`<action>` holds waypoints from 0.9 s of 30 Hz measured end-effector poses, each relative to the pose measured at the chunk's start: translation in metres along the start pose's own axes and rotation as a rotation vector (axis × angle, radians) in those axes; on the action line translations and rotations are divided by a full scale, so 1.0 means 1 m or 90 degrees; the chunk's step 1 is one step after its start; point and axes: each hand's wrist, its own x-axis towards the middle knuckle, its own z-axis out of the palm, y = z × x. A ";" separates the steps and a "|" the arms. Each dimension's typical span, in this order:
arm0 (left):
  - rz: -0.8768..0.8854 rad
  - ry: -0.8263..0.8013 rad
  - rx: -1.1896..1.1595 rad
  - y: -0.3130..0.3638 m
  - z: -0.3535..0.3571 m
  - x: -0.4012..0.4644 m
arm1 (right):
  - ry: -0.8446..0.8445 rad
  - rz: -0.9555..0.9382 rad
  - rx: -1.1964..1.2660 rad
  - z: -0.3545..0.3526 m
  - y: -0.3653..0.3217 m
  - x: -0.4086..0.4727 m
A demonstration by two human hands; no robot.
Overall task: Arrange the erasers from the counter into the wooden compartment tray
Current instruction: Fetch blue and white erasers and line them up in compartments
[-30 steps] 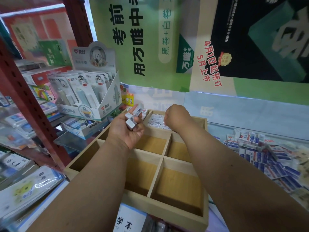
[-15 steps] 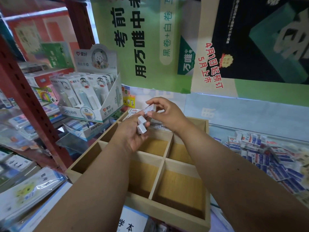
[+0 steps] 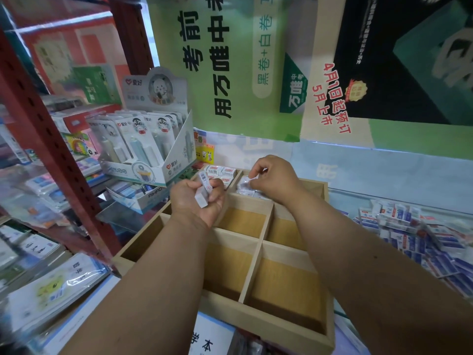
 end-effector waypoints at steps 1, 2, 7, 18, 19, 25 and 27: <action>0.004 0.004 0.006 0.000 0.000 -0.001 | -0.016 -0.010 -0.016 0.002 0.000 0.000; 0.005 0.009 0.007 0.000 0.001 -0.001 | -0.034 -0.013 -0.026 0.004 0.000 -0.001; -0.011 0.023 0.060 0.002 0.002 0.000 | -0.078 0.023 -0.084 0.011 0.000 0.004; 0.019 0.026 0.099 -0.006 0.012 -0.010 | -0.081 0.009 -0.047 0.009 -0.004 0.005; 0.021 0.022 0.109 -0.007 0.014 -0.011 | -0.046 -0.006 0.011 0.008 -0.006 0.004; -0.023 -0.051 0.207 -0.009 0.019 -0.017 | -0.052 -0.064 0.283 0.001 -0.031 -0.007; -0.033 -0.066 0.228 -0.009 0.019 -0.017 | -0.061 -0.078 0.263 0.001 -0.032 -0.007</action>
